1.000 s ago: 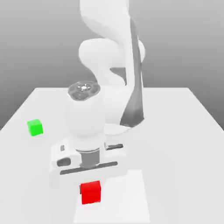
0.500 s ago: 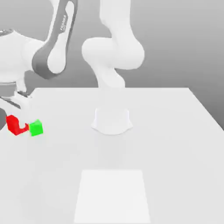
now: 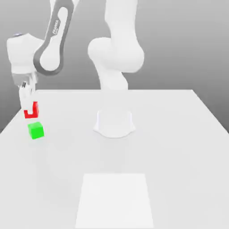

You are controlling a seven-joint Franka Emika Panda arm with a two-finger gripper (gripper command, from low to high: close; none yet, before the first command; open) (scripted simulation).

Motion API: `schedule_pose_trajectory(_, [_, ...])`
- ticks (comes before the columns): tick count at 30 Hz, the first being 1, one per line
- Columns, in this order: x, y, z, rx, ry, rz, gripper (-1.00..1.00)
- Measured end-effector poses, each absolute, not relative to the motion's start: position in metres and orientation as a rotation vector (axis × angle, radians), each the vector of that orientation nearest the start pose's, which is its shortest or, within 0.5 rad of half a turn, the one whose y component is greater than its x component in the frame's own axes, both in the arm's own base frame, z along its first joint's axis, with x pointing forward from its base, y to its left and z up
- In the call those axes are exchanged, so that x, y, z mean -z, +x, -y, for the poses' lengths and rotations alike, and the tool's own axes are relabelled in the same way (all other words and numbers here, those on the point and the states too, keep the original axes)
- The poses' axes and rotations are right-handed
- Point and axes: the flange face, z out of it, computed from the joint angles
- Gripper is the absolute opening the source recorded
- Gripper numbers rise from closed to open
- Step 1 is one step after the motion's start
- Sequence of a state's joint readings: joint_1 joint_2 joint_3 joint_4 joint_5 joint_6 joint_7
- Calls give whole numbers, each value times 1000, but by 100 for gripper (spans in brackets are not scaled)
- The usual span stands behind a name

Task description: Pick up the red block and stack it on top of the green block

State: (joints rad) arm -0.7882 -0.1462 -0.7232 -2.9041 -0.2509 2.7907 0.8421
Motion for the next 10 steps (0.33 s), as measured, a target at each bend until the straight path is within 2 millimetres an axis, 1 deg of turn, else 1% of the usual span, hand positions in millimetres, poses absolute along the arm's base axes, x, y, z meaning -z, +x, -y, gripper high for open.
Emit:
schedule_pose_trajectory(8, [-185, 47, 337, 5, -1560, -2723, -100])
schedule_pose_trajectory(9, [-181, 46, 337, 2, -1560, -2724, 100])
schedule_pose_trajectory(10, [-181, 47, 336, 2, -1560, -2724, 100])
